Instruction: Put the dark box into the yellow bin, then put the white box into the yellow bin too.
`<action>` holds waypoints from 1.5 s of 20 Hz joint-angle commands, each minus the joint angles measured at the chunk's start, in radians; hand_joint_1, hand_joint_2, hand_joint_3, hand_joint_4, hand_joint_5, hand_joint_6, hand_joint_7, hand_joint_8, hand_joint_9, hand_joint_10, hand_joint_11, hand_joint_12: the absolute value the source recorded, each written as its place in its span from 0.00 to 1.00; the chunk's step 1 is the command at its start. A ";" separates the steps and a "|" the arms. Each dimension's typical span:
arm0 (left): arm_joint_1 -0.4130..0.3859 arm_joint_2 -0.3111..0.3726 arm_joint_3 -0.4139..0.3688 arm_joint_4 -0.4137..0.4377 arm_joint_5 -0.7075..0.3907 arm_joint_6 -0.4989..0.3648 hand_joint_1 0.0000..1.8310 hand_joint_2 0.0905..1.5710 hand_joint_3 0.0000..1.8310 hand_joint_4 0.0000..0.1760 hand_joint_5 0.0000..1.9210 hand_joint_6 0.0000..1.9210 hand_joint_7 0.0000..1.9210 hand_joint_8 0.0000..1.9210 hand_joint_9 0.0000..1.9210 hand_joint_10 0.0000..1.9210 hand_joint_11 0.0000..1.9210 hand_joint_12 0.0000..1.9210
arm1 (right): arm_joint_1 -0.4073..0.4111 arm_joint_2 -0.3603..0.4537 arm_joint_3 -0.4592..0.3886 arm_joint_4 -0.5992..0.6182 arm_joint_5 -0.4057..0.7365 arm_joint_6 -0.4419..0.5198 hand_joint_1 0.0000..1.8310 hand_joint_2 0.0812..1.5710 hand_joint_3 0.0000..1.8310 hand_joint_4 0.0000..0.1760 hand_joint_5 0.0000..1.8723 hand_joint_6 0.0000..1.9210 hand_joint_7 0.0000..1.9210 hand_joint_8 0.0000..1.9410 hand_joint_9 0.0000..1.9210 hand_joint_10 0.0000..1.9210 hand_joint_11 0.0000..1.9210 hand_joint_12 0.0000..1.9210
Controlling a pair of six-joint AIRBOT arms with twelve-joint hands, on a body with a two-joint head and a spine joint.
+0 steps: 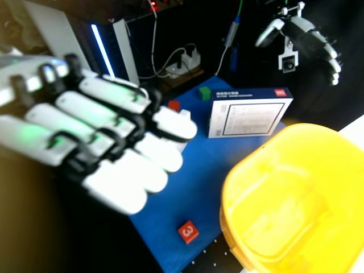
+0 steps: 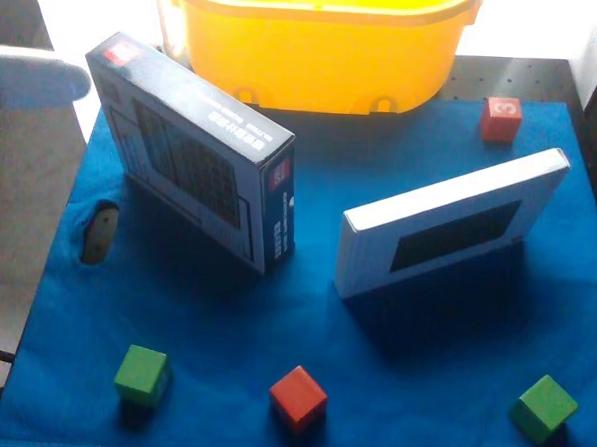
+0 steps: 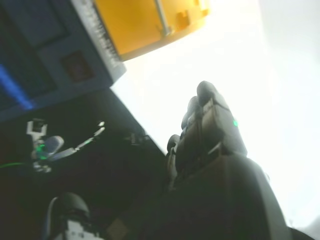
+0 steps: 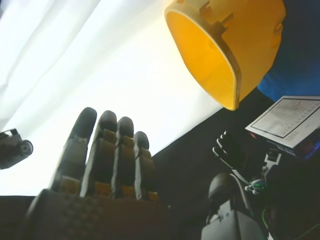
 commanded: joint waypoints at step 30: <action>-0.359 -0.137 0.125 0.725 0.293 -0.394 0.41 0.39 0.00 0.93 0.00 0.00 0.06 0.00 0.10 0.01 0.02 0.23 | -0.053 -0.031 0.022 0.012 0.131 -0.001 0.00 0.70 0.00 0.05 0.11 0.00 0.19 0.00 0.16 0.00 0.00 0.31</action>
